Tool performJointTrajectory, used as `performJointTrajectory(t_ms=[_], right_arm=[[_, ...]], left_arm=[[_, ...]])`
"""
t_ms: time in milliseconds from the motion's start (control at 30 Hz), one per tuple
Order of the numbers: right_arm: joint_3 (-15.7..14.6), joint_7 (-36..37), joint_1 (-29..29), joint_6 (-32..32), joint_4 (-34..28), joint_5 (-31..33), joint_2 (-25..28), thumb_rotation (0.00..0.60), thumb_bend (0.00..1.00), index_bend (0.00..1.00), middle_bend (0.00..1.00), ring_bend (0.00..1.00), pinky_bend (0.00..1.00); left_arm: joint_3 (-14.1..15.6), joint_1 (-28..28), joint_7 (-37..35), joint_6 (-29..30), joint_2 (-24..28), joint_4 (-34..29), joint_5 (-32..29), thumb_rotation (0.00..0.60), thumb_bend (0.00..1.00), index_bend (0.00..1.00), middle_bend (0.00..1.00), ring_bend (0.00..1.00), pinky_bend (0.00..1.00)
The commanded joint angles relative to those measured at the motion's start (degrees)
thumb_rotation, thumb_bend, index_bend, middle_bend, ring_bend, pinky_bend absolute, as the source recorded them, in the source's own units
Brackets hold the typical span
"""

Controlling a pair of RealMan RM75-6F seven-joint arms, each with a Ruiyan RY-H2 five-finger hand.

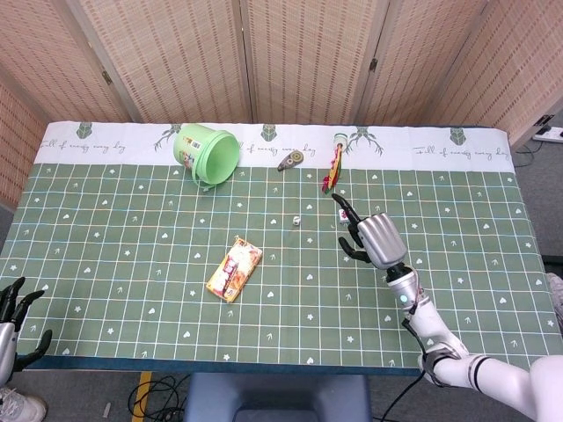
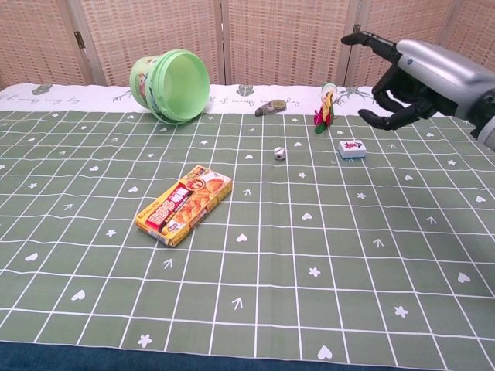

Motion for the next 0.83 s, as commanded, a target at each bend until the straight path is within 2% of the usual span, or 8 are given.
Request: performJointTrajectory(t_ms=[33, 200, 267, 333, 433, 500, 633, 833], right_arm=[[-1.15, -4.02, -1.44, -1.35, -4.04, 1.14, 3.56, 0.6, 0.33, 0.0, 0.84, 0.97, 1.0], [-3.91, -12.99, -5.4, -0.87, -12.61, 2.56, 11.1, 0.6, 0.33, 0.0, 0.77, 0.87, 1.0], [-5.35, -15.25, -7.38, -0.75, -16.87, 3.49, 14.64, 0.6, 0.33, 0.0, 0.71, 0.8, 0.94], [-6.5, -16.33, -9.5, -0.04, -21.15, 4.48, 17.89, 0.6, 0.33, 0.0, 0.58, 0.61, 0.71], [-7.93, -16.52, -12.45, 2.68, -23.92, 4.08, 20.59, 0.6, 0.33, 0.0, 0.38, 0.35, 0.41], [-8.96, -15.97, -14.85, 5.12, -25.05, 3.52, 22.18, 0.6, 0.33, 0.0, 0.27, 0.23, 0.3], [-10.61, -14.63, -18.88, 9.66, -25.88, 1.78, 23.93, 0.6, 0.33, 0.0, 0.15, 0.13, 0.25], [-13.71, -11.22, -25.61, 16.67, -26.01, -1.81, 26.92, 0.6, 0.32, 0.0, 0.14, 0.13, 0.25]], left_arm=[[-0.01, 0.01, -0.1, 0.02, -0.02, 0.03, 0.01, 0.6, 0.39, 0.21, 0.02, 0.02, 0.09], [-0.16, 0.18, -0.54, 0.08, -0.06, 0.48, -0.45, 0.6, 0.39, 0.21, 0.02, 0.03, 0.09], [-0.2, 0.12, -0.64, 0.06, -0.18, 0.61, -0.38, 0.6, 0.39, 0.21, 0.02, 0.03, 0.09], [-0.17, 0.01, -0.55, 0.07, -0.31, 0.61, -0.08, 0.6, 0.39, 0.21, 0.02, 0.03, 0.09], [-0.18, -0.18, -0.34, 0.11, -0.44, 0.45, 0.34, 0.6, 0.39, 0.21, 0.02, 0.03, 0.09], [-0.26, -0.33, -0.17, 0.17, -0.48, 0.3, 0.57, 0.6, 0.39, 0.21, 0.02, 0.03, 0.09], [-0.42, -0.5, 0.12, 0.33, -0.59, 0.08, 0.78, 0.6, 0.39, 0.21, 0.02, 0.02, 0.09], [-0.12, -0.66, 1.68, 0.64, -0.83, -1.08, 1.83, 0.6, 0.39, 0.21, 0.02, 0.03, 0.09]])
